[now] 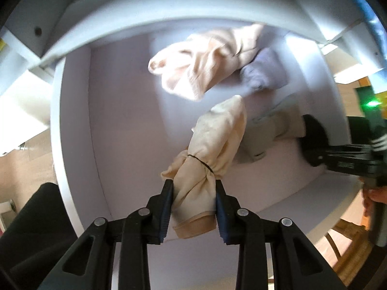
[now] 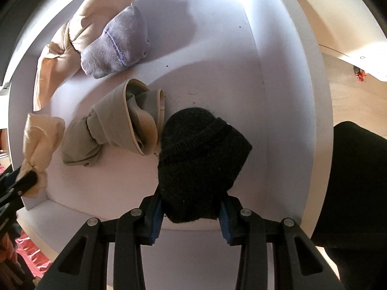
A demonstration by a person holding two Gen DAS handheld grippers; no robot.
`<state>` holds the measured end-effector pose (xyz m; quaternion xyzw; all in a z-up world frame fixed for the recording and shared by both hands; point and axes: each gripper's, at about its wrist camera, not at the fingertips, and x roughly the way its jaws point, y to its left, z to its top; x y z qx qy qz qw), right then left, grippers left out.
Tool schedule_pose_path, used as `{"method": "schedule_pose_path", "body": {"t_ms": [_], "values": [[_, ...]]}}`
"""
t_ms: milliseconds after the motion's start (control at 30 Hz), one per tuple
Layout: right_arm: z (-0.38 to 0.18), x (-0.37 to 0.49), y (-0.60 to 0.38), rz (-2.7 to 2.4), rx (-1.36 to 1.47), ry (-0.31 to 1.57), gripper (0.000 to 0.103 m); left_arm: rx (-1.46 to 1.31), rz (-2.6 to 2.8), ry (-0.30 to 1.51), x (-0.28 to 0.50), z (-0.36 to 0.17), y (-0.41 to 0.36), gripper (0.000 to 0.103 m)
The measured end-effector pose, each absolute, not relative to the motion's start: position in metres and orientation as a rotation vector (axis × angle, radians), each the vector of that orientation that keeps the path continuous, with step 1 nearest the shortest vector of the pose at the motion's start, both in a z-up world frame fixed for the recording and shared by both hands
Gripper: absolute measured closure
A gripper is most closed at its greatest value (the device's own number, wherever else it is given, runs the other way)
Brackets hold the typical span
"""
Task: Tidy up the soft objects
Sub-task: 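Carry the beige cloth with the left tool into the tray and release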
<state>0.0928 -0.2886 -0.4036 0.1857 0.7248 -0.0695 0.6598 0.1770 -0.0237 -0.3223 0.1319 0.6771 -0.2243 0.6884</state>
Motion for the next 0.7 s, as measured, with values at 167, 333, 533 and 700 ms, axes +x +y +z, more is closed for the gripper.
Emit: {"method": "schedule_pose_path", "body": {"t_ms": [167, 333, 533, 700], "values": [[-0.408, 0.094, -0.283, -0.157, 0.419, 1.645, 0.065, 0.333, -0.523, 1.474, 0.168, -0.302, -0.027, 0.072], [-0.408, 0.094, -0.270, -0.155, 0.452, 1.638, 0.065, 0.314, -0.561, 1.420, 0.158, -0.280, -0.036, 0.073], [-0.409, 0.093, -0.275, -0.156, 0.452, 1.641, 0.065, 0.295, -0.668, 1.322, 0.149, -0.240, -0.054, 0.073], [-0.403, 0.093, -0.277, -0.154, 0.453, 1.637, 0.065, 0.190, -0.725, 1.257, 0.148, -0.197, -0.057, 0.073]]}}
